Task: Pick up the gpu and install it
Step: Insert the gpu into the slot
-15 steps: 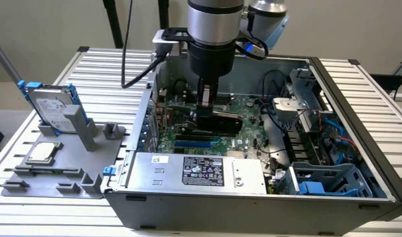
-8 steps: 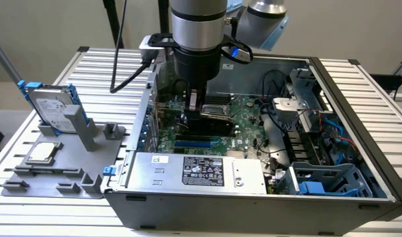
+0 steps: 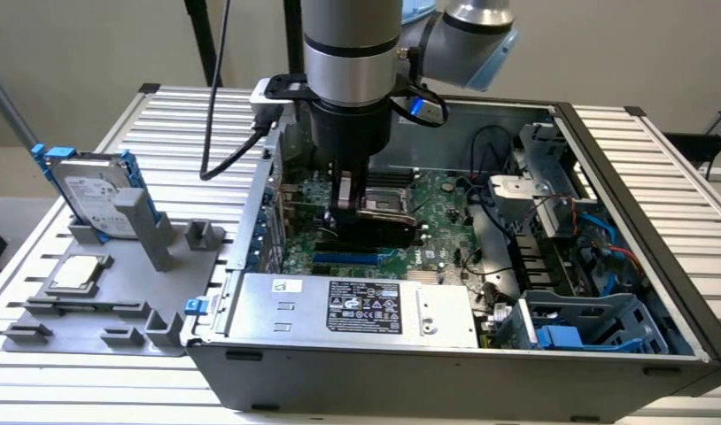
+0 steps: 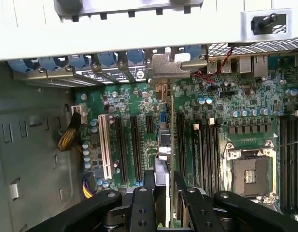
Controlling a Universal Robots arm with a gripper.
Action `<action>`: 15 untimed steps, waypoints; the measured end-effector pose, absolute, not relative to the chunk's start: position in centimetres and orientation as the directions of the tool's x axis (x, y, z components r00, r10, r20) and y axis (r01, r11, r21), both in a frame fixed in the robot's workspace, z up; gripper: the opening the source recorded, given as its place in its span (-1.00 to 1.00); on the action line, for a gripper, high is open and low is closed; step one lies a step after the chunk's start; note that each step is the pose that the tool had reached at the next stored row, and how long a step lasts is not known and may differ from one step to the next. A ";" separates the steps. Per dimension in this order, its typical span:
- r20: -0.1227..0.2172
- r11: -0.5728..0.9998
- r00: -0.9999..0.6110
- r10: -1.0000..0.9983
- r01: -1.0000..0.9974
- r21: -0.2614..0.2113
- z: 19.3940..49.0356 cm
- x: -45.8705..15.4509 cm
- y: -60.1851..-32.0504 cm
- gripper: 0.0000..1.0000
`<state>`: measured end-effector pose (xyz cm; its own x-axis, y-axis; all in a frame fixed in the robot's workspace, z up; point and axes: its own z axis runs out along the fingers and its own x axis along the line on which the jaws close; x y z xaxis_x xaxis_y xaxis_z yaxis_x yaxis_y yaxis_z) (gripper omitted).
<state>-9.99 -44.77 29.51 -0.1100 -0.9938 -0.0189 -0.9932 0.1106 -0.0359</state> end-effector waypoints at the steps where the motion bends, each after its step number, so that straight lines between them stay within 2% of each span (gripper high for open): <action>1: -0.019 0.109 -0.109 -0.994 -0.993 -0.036 29.3 -10.1 -44.8 -0.47; 15: -0.030 0.098 -0.097 -0.995 -0.994 -0.040 27.7 -10.6 -44.8 -0.47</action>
